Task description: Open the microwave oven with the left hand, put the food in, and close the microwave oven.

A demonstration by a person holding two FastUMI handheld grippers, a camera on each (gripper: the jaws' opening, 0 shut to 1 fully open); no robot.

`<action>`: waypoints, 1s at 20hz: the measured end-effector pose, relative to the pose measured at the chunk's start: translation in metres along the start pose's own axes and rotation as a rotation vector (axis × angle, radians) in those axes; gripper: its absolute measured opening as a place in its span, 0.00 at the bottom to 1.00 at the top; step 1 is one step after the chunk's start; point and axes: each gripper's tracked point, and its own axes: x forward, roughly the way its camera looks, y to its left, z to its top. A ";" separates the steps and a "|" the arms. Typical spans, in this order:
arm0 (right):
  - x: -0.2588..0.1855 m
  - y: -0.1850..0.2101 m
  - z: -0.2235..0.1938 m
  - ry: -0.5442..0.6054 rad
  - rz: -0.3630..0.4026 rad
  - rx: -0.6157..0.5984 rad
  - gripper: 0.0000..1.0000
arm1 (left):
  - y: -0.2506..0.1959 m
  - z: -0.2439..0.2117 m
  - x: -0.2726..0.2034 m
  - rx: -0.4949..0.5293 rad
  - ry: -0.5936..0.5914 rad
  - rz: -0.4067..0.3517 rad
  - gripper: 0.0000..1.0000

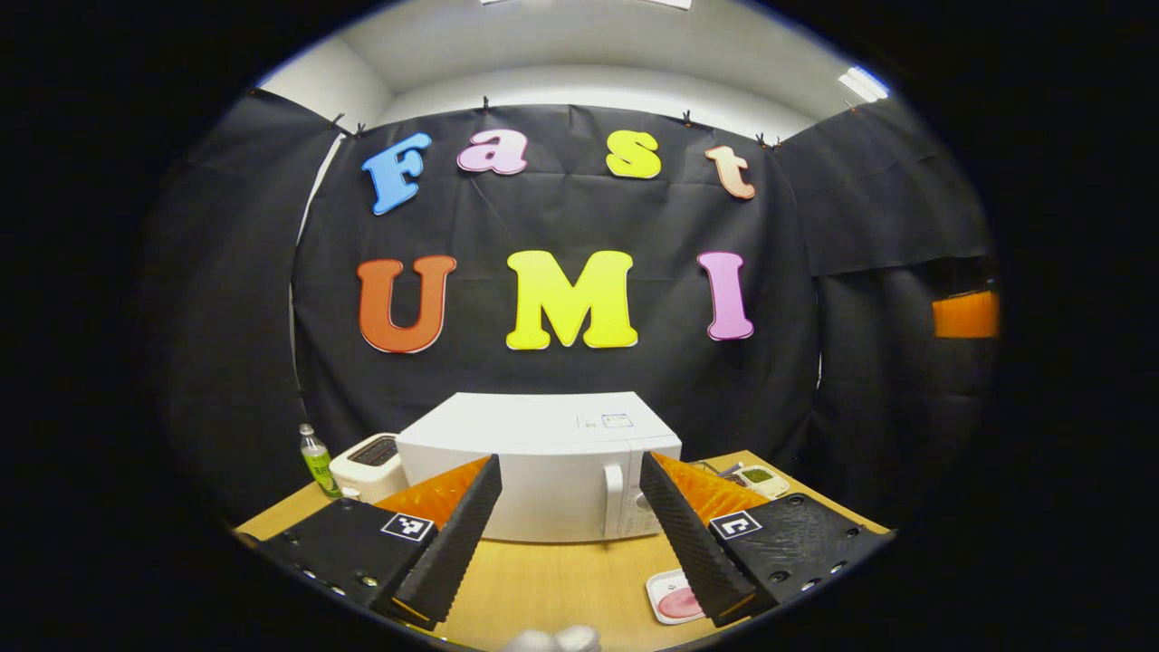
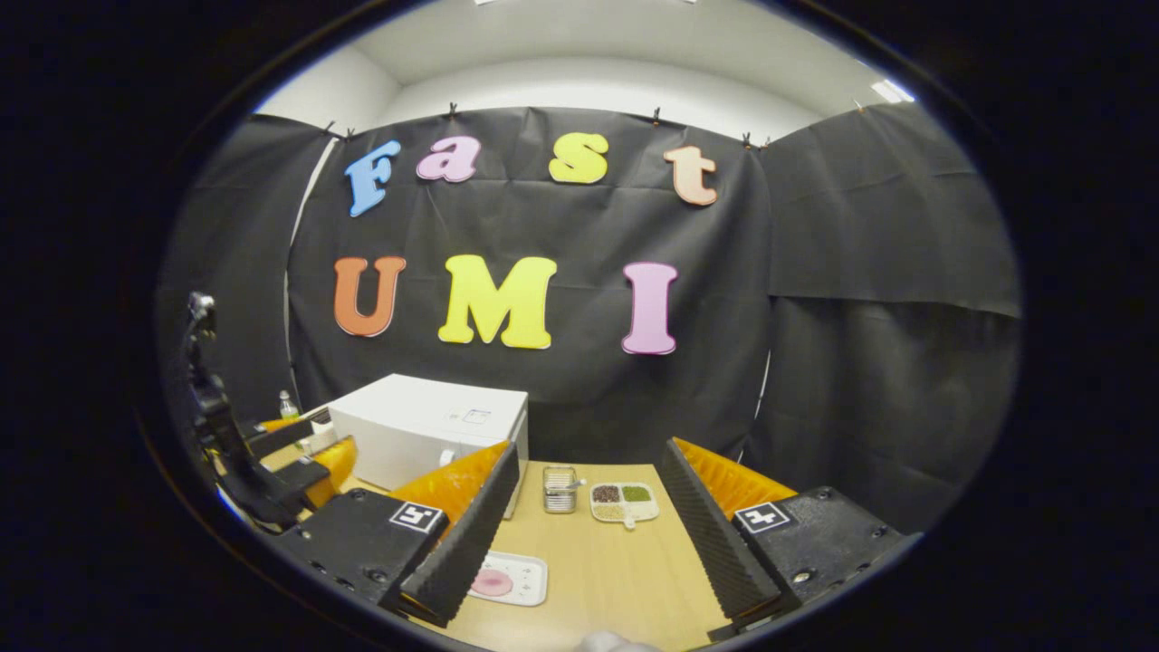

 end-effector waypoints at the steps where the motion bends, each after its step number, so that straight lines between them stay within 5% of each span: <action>1: 0.000 -0.002 0.001 0.005 -0.003 -0.002 0.95 | -0.009 -0.011 0.012 -0.005 0.007 -0.015 0.95; 9: 0.006 -0.034 -0.006 0.068 -0.060 -0.027 1.00 | -0.040 -0.087 0.115 0.037 0.072 -0.014 0.95; 18: 0.031 -0.053 -0.021 0.126 -0.084 -0.028 1.00 | -0.038 -0.135 0.174 0.062 0.160 0.019 0.94; 20: 0.037 -0.049 -0.021 0.126 -0.069 -0.025 1.00 | -0.035 -0.143 0.174 0.064 0.181 0.032 0.77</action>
